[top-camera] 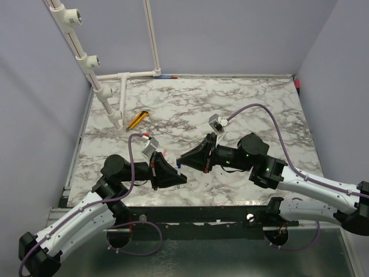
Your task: Insert the pens into the pen caps
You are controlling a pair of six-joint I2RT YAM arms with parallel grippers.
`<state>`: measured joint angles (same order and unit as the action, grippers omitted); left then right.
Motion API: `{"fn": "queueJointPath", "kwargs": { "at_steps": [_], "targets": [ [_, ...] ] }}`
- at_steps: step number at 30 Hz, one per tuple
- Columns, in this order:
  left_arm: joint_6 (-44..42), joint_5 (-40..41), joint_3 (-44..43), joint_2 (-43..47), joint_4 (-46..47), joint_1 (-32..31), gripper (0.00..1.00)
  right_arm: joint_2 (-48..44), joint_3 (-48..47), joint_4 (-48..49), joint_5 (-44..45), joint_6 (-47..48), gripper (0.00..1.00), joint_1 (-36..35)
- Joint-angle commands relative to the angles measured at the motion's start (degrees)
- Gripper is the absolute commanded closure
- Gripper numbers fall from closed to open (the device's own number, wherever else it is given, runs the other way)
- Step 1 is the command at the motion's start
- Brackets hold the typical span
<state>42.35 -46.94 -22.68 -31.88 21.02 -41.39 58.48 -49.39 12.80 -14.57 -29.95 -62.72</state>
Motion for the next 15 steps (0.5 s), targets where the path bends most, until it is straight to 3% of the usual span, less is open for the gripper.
{"fn": "queueJointPath", "kwargs": {
  "at_steps": [1,15],
  "targets": [
    [-0.2,0.3,0.6,1.0,1.8,0.1,1.0,-1.7,1.6,-1.3,0.9,0.0,0.99,-0.6],
    [-0.1,0.6,0.7,1.6,1.9,0.1,1.0,-0.7,2.8,-1.8,3.5,-0.8,0.99,-4.0]
  ]
}}
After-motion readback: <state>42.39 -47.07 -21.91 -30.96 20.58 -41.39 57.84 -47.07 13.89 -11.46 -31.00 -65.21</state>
